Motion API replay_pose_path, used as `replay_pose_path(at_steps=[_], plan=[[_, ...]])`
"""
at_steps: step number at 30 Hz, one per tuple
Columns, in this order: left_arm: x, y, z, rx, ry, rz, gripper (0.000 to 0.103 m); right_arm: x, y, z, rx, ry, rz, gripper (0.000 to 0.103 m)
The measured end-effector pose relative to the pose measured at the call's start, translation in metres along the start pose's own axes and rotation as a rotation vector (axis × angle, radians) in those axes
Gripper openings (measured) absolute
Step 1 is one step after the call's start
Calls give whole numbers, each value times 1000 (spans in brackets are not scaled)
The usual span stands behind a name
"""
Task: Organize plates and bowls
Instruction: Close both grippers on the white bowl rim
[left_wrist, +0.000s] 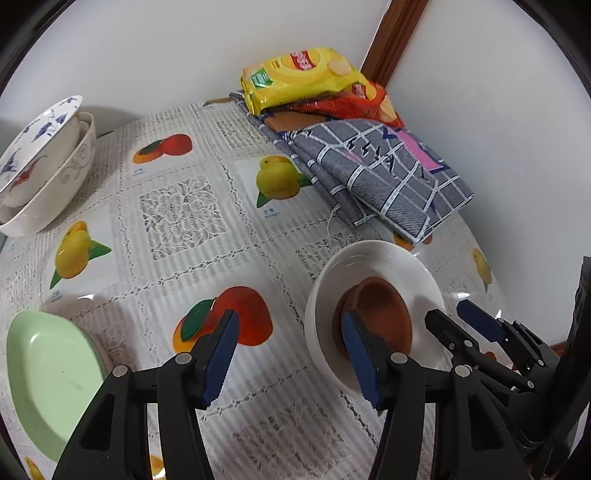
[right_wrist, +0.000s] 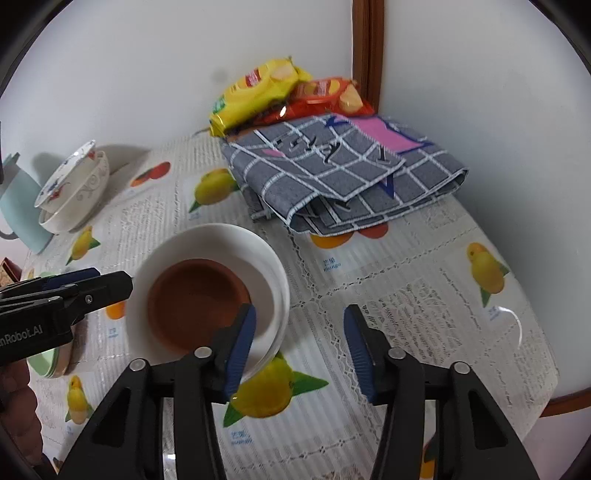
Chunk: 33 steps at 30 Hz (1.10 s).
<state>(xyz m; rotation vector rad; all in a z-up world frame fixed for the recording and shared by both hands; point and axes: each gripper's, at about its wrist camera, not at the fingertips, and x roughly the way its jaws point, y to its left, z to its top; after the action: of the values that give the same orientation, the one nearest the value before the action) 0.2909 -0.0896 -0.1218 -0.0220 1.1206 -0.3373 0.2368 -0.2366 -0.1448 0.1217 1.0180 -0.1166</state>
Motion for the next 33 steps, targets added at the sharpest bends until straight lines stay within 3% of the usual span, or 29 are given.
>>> replay_pose_path(at_steps=[3, 7, 9, 20, 33], plan=[[11, -3, 4, 7, 27, 15, 53, 10, -1, 2, -2, 21, -5, 45], [22, -6, 5, 17, 47, 51, 35, 19, -1, 5, -2, 51, -20, 39], [26, -5, 6, 17, 51, 40, 32, 21, 0, 7, -1, 53, -15, 34], [48, -4, 7, 19, 109, 31, 31, 38, 2, 12, 1, 96, -27, 33], [49, -5, 6, 30, 85, 2, 29, 40, 1, 11, -1, 90, -5, 32]])
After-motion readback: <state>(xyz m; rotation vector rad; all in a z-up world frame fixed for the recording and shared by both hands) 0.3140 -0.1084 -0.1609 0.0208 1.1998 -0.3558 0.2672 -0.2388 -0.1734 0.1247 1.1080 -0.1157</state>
